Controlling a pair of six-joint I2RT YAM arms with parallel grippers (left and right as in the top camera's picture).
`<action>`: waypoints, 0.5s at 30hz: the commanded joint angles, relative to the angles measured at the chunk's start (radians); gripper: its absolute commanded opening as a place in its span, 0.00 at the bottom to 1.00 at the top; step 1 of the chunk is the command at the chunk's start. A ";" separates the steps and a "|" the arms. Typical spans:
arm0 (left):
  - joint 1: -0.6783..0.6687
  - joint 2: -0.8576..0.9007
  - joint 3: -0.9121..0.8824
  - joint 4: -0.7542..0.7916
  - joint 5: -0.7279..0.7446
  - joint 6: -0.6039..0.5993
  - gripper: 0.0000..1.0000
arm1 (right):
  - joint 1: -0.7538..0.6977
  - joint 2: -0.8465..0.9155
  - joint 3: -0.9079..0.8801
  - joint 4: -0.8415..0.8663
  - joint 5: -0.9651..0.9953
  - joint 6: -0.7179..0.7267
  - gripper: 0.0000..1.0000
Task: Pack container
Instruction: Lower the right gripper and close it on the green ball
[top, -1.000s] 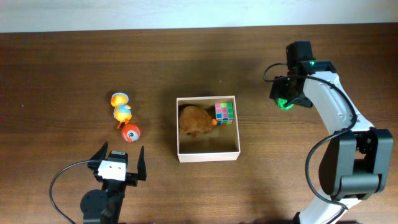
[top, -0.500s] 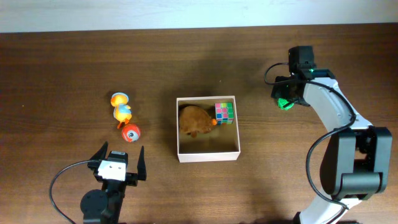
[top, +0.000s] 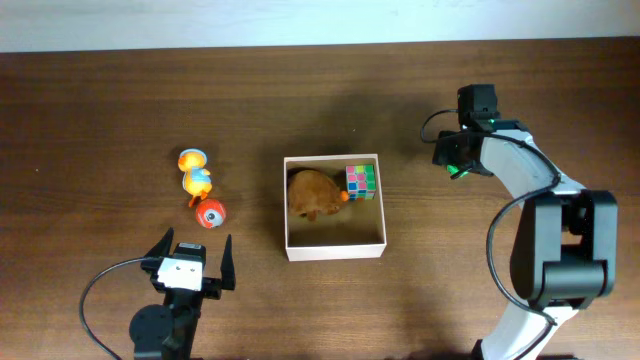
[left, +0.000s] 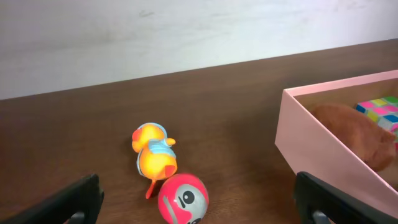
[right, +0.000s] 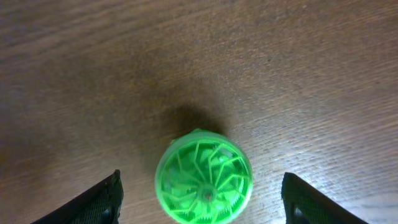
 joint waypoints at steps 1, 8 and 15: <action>0.004 -0.009 -0.008 0.003 0.007 0.016 0.99 | -0.010 0.034 -0.011 0.012 0.029 -0.010 0.76; 0.004 -0.009 -0.008 0.003 0.007 0.016 0.99 | -0.032 0.053 -0.012 0.026 0.030 -0.011 0.75; 0.004 -0.009 -0.008 0.003 0.007 0.016 0.99 | -0.071 0.053 -0.013 0.030 0.026 -0.034 0.65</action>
